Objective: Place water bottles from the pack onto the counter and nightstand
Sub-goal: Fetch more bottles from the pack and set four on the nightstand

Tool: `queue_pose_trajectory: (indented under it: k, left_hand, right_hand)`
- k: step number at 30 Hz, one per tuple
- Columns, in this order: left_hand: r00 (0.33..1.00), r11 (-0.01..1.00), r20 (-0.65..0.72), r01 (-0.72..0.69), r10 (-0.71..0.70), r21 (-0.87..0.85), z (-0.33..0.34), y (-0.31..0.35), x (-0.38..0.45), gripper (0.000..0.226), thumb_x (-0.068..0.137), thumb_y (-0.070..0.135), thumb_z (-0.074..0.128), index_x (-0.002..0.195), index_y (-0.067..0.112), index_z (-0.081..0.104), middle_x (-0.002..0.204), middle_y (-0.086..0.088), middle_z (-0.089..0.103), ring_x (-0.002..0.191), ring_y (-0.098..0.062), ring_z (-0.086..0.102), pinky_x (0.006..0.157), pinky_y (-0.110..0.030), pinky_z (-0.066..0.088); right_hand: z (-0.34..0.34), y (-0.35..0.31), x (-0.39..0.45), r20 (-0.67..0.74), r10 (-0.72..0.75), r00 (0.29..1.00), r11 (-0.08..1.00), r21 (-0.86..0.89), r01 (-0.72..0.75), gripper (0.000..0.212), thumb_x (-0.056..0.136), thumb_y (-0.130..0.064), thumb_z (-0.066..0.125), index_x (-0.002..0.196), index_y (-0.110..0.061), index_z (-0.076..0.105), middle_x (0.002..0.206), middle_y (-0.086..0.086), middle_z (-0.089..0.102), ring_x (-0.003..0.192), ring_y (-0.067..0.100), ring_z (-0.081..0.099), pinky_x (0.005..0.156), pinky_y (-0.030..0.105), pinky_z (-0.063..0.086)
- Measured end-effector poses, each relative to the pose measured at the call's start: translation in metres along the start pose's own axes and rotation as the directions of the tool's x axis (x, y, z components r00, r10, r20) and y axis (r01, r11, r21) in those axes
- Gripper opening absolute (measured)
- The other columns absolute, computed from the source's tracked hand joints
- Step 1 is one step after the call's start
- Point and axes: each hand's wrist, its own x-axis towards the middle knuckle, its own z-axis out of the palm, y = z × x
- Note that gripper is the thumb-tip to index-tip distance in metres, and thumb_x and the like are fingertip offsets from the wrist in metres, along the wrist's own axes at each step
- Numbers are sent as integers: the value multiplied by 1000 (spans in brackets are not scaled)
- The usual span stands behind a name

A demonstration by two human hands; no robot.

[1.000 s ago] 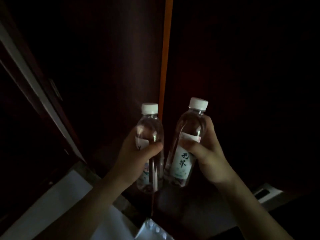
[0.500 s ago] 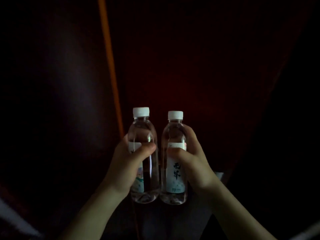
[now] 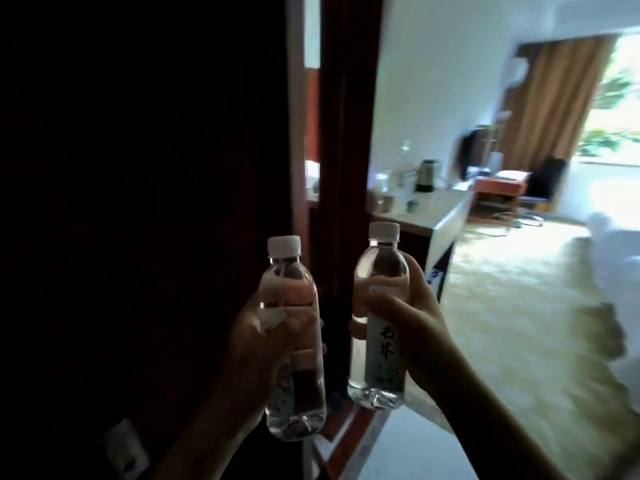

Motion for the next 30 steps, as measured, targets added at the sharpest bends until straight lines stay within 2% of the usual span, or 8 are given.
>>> queue_pose_trajectory:
  k: [4,8,11,14,17,23,26,30]
  left_hand:
    - [982,998,183,52,-43,-42,103,-38,53,65,59,35,78,113,2,60,84,-15,70,64,-29,69,53,-34,56]
    - [945,995,323,71,-44,-72,196,-77,95,58,61,33,79,108,4,64,86,-21,67,72,-39,65,60,-43,57]
    - [919,992,387,109,-76,-62,257,-100,124,62,58,35,79,109,2,62,83,-17,70,70,-36,67,58,-42,58]
    - [891,991,446,125,-87,-56,308,-118,150,65,58,37,78,110,2,62,85,-16,71,71,-33,70,58,-37,58]
    - [866,991,491,128,-98,-29,349,-132,175,56,60,40,78,107,13,66,89,-13,73,74,-30,72,61,-36,58]
    - [840,988,529,151,-118,-20,410,-165,233,51,60,39,80,102,13,68,89,-19,71,74,-36,71,62,-41,57]
    - [841,989,527,148,-119,-13,434,-195,273,42,56,41,81,94,25,73,90,-20,73,75,-37,73,65,-44,59]
    - [839,993,536,117,-90,-17,467,-239,341,35,56,43,80,89,37,72,85,-15,75,73,-41,74,68,-50,60]
  right_hand:
    - [-115,-41,-4,-229,-93,969,989,-132,64,64,54,-23,80,115,-20,60,89,17,66,66,25,69,54,44,57]
    - [-220,-73,-8,-377,-200,904,967,-225,120,50,68,-9,74,114,-19,60,77,7,71,63,24,69,54,40,59]
    - [-284,-91,-5,-451,-237,860,956,-264,126,52,63,-16,79,112,-14,60,77,15,61,63,31,62,59,47,57]
    - [-332,-105,1,-449,-269,852,941,-310,133,45,61,-27,78,103,-17,64,70,10,60,58,27,62,55,43,57]
    - [-372,-114,11,-433,-302,849,912,-392,124,34,67,-29,76,97,-18,63,70,7,60,57,24,63,55,38,55]
    - [-445,-119,52,-493,-324,807,906,-409,114,61,63,-28,77,115,-4,53,82,9,58,66,26,60,66,44,52]
    - [-483,-111,82,-482,-340,808,894,-433,118,54,67,-26,75,112,-4,54,82,10,58,66,26,60,63,41,52]
    - [-535,-99,146,-491,-335,805,875,-478,72,52,66,-29,74,109,-6,56,76,1,63,66,20,64,59,36,54]
